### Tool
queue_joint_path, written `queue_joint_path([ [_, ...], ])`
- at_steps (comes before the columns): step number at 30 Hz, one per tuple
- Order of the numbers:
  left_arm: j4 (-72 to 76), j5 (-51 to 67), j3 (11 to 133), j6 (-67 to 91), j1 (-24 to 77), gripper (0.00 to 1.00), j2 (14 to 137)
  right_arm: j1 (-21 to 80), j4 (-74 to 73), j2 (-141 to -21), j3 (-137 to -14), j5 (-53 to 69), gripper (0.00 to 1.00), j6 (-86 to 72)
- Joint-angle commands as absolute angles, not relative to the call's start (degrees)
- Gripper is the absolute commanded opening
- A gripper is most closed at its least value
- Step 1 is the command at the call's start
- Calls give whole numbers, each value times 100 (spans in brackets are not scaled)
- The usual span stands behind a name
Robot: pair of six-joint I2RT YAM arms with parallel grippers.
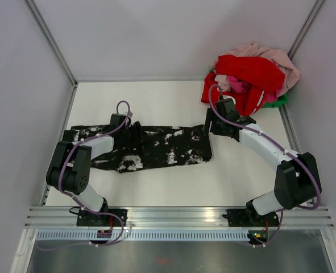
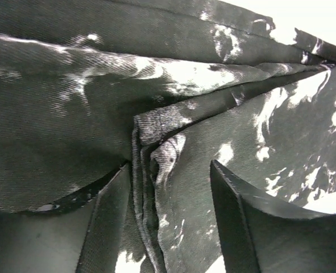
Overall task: Fold and stack the trousers
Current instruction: Fold the trousers
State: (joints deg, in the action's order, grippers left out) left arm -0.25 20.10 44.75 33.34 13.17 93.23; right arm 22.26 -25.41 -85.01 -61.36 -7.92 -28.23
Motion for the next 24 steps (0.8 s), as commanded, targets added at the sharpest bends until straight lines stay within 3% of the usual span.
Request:
queue_joint_path([
  [1, 413, 2224, 4438, 3410, 1371, 58, 9387, 2206, -2435, -8420, -6143, -730, 76, -2760],
  [3, 413, 2171, 4456, 3401, 1380, 51, 9361, 2206, -2443, -8429, -6161, -694, 75, -2777],
  [6, 369, 2031, 4570, 3366, 1380, 28, 9264, 2206, -2461, -8455, -6179, -677, 74, -2795],
  [7, 317, 1978, 4692, 3340, 1371, 4, 9229, 2215, -2470, -8464, -6179, -668, 74, -2812],
  [16, -1079, 1099, 5834, 2577, 1371, 2, 8868, 2206, -2479, -8455, -6117, -545, 72, -2900],
  [24, -1898, 862, 6038, 2355, 1371, 2, 9141, 2206, -2312, -8420, -5890, -378, 71, -2936],
])
